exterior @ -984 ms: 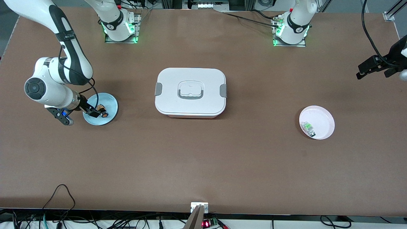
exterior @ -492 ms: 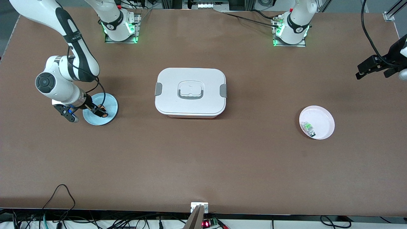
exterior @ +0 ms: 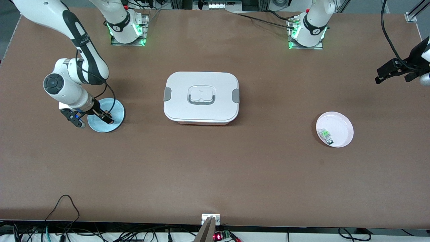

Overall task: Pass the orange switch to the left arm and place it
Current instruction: 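Close the right gripper on the orange switch, then lift the switch over the box with the right gripper while the left gripper approaches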

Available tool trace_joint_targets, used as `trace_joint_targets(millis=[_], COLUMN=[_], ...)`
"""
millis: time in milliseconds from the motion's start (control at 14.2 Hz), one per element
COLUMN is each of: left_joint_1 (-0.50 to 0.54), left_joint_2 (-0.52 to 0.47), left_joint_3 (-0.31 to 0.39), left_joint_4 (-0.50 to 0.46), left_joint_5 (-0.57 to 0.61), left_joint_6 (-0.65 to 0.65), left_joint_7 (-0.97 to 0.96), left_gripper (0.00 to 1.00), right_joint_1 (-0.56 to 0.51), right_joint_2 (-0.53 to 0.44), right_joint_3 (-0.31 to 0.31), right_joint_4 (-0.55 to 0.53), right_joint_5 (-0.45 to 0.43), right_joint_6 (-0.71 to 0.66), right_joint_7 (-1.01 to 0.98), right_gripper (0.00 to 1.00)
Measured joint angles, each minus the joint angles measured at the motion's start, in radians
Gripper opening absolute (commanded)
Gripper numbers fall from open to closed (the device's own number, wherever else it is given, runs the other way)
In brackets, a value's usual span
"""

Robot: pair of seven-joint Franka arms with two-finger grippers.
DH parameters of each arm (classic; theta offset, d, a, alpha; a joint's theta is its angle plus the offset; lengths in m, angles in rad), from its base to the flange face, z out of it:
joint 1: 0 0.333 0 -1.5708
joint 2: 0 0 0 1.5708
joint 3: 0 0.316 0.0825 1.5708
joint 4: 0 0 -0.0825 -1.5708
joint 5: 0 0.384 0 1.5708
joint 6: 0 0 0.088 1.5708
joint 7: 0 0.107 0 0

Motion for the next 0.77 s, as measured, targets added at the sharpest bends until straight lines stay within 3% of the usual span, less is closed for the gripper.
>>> trace_joint_targets(millis=[352, 422, 562, 633, 773], left_joint_1=[-0.001, -0.001, -0.001, -0.002, -0.002], left_joint_2=[0.001, 0.001, 0.001, 0.001, 0.001], left_joint_3=[-0.001, -0.001, -0.001, -0.001, -0.001], left_joint_4=[-0.003, -0.003, -0.004, -0.005, -0.005], left_joint_5=[0.0, 0.0, 0.0, 0.0, -0.001], left_joint_6=[-0.003, -0.003, -0.003, -0.003, -0.003], left_joint_7=[0.0, 0.0, 0.0, 0.0, 0.0], left_gripper=[1.0, 1.0, 1.0, 1.0, 1.0], right_joint_1=[0.0, 0.0, -0.001, -0.001, -0.004], right_joint_2=[0.042, 0.044, 0.044, 0.044, 0.042], right_joint_3=[0.0, 0.0, 0.0, 0.0, -0.001], right_joint_4=[0.0, 0.0, 0.0, 0.0, 0.001], right_joint_5=[0.0, 0.0, 0.0, 0.0, 0.0], right_joint_6=[0.04, 0.041, 0.042, 0.042, 0.042], right_joint_7=[0.0, 0.0, 0.0, 0.0, 0.0], right_gripper=[0.99, 0.91, 0.51, 0.38, 0.33])
